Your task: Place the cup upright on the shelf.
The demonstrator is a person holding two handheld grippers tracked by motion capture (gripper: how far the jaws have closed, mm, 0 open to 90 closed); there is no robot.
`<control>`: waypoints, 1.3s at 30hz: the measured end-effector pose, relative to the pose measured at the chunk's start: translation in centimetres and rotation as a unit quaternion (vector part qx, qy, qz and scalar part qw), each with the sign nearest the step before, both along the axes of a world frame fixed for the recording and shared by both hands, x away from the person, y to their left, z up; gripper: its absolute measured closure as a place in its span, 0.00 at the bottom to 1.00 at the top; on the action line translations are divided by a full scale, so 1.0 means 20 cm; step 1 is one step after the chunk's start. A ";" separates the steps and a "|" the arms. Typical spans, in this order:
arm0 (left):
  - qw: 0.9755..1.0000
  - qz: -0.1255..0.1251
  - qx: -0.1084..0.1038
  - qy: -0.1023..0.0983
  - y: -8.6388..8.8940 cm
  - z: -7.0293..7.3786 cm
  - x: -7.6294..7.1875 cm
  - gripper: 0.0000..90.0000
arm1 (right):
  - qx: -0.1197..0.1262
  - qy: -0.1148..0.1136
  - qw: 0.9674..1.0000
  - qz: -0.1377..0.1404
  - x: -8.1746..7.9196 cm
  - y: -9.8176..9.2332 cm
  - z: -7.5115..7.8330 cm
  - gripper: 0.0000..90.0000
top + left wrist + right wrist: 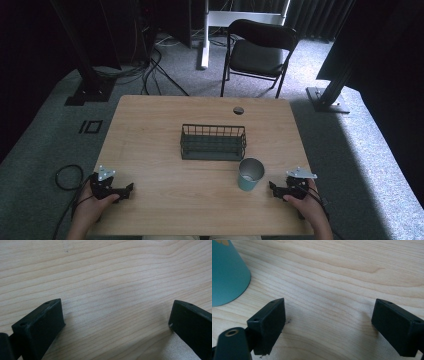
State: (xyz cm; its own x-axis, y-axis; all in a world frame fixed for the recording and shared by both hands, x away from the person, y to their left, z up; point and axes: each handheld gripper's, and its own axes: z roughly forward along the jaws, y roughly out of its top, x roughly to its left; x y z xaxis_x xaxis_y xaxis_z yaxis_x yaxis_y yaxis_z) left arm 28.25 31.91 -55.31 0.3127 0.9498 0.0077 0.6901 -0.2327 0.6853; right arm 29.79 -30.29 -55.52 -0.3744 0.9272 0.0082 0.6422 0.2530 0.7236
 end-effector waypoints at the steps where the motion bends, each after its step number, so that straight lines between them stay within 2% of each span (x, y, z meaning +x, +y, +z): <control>1: 1.000 0.000 0.000 0.000 0.00 0.00 0.00 0.00 | 0.000 0.000 1.000 0.000 0.00 0.00 0.00 0.13; 18: 1.000 0.000 0.000 0.000 0.00 0.00 0.00 0.00 | 0.000 0.000 1.000 0.000 0.00 0.00 0.00 0.13; 25: 1.000 0.008 0.001 0.000 -0.01 0.00 -0.01 0.00 | 0.000 0.000 1.000 0.000 0.00 0.00 0.00 0.13; 30: 1.000 -0.009 -0.001 0.005 -0.03 0.01 -0.01 0.00 | 0.000 0.000 1.000 0.000 0.00 0.00 0.00 0.13; 31: 1.000 -0.017 -0.006 0.003 -0.05 0.01 -0.01 0.00 | 0.000 0.000 1.000 0.000 0.00 0.00 0.00 0.13; 39: 0.999 -0.043 -0.002 -0.008 -0.11 0.05 0.00 0.00 | 0.000 0.000 1.000 0.000 0.00 0.00 0.00 0.13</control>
